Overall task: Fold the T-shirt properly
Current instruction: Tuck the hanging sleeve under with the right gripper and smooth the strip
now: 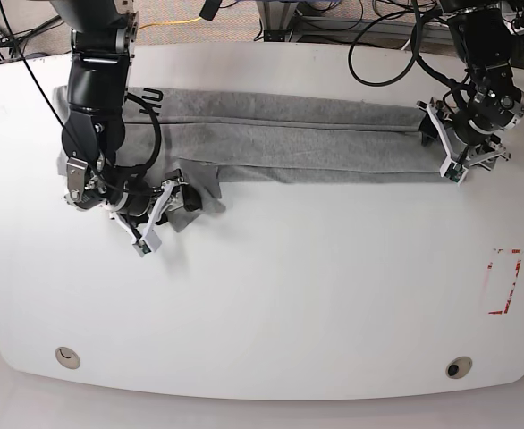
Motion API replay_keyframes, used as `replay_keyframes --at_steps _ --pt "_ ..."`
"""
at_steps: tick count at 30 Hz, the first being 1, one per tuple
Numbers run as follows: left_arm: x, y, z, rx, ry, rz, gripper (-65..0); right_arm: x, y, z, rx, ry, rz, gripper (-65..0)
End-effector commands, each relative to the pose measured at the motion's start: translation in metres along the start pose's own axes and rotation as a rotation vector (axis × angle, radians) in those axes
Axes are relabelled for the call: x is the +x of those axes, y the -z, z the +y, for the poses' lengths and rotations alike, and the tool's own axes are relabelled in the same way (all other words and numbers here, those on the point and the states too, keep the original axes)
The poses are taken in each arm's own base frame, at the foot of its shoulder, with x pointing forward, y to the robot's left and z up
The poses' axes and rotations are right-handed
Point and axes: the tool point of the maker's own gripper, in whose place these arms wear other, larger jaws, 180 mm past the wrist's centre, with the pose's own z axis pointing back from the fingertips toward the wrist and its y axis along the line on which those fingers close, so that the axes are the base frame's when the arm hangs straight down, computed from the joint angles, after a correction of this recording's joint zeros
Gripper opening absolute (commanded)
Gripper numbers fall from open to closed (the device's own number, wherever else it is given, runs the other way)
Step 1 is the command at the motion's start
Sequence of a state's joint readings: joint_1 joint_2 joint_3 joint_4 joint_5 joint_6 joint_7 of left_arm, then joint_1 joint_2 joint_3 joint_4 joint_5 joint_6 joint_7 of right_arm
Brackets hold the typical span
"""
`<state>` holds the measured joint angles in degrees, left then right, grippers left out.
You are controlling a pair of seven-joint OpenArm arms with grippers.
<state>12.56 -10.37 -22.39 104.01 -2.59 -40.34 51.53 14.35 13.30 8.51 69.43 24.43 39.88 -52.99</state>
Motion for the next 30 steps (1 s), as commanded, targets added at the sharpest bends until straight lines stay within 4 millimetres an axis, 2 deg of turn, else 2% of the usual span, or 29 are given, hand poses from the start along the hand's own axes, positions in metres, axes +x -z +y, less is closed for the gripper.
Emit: replay_keyframes --at_steps 1,5,6,10,12,15,18,22,26,30 --pt "0.004 -0.002 0.008 0.019 0.003 -0.016 -24.2 0.012 -0.002 0.002 0.005 -0.009 -0.028 -33.9" --pt "0.005 -0.001 0.008 0.016 0.005 -0.016 -24.2 0.015 -0.001 0.003 0.008 -0.005 -0.043 -61.2" --pt "0.005 -0.001 0.007 0.014 0.005 -0.015 -24.2 0.016 -0.001 0.003 0.007 -0.006 -0.047 -65.0" --pt "-0.005 0.009 -0.004 -0.027 -0.005 0.016 -24.2 0.031 -0.018 -0.001 -0.028 -0.063 -0.088 -65.0" --pt "-0.016 0.019 -0.012 -0.063 -0.009 0.053 -24.2 0.029 -0.031 -0.002 -0.057 -0.105 -0.076 -65.0" --pt "-0.015 0.023 -0.012 -0.072 -0.019 0.047 -24.2 0.033 -0.055 -0.010 -0.120 -0.120 -0.084 -65.0" --pt "-0.014 0.025 -0.013 -0.076 -0.025 0.028 -24.2 0.029 -0.082 -0.022 -0.195 -0.110 -0.081 -65.0" --pt "-0.014 0.025 -0.013 -0.077 -0.026 0.026 -24.2 0.022 -0.109 -0.026 -0.273 -0.126 -0.065 -65.0" --pt "-0.013 0.025 -0.014 -0.079 -0.023 0.025 -24.2 0.012 -0.123 -0.023 -0.308 -0.143 -0.059 -65.0" --pt "-0.014 0.025 -0.011 -0.073 -0.017 0.028 -24.2 -0.001 -0.131 -0.012 -0.321 -0.175 -0.041 -65.0"
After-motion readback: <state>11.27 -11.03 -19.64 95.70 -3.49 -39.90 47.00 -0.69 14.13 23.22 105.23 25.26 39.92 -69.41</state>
